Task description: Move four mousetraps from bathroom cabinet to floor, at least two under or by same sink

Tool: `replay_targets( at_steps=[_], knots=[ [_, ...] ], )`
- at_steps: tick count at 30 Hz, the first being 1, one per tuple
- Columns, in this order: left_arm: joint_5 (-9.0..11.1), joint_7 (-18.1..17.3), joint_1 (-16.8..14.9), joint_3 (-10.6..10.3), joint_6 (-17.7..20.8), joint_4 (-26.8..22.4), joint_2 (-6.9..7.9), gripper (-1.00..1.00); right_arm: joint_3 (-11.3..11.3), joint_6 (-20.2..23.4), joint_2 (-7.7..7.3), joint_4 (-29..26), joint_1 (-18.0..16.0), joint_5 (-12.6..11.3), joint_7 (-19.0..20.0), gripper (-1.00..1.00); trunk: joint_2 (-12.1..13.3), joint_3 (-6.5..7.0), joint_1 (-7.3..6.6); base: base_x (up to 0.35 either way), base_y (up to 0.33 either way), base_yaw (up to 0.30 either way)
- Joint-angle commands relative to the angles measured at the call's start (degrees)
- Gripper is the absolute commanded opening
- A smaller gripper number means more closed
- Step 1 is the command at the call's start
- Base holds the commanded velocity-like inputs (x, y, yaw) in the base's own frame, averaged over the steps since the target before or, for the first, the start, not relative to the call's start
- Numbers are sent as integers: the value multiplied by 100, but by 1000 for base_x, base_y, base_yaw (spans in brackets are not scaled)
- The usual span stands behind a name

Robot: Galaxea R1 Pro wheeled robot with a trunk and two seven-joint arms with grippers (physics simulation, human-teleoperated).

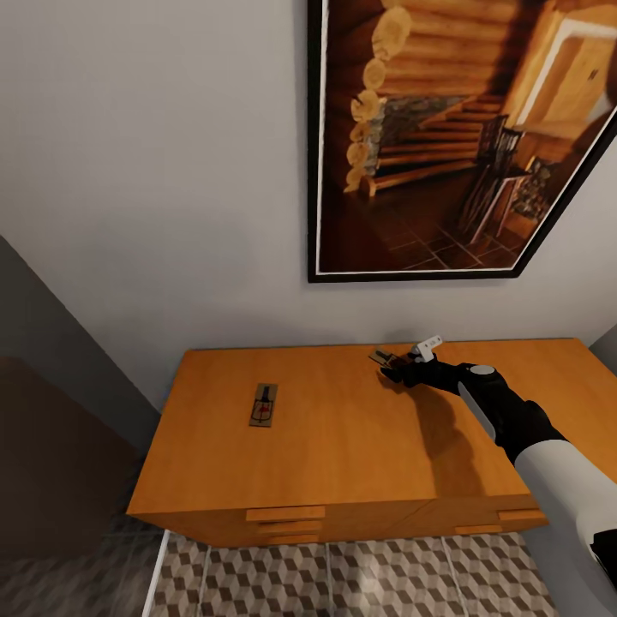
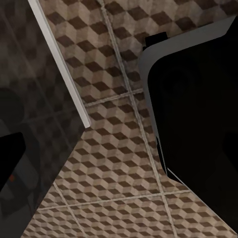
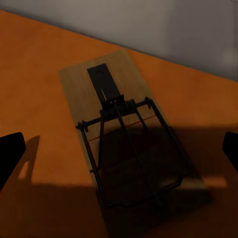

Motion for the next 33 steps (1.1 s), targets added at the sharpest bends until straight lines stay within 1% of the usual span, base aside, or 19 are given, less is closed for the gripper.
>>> replay_targets(
  at_steps=[1, 33],
  knots=[
    [47, 0, -6, -48, -35, 19, -5, 100, 20, 48, -7, -7, -5, -60, -7, 100, -10, -9, 3, 0, 0, 0],
    [47, 5, -6, -49, -35, 19, -16, 100, 20, 52, -7, -8, -5, -69, 2, 100, -10, -16, 3, 0, 0, 0]
  ],
)
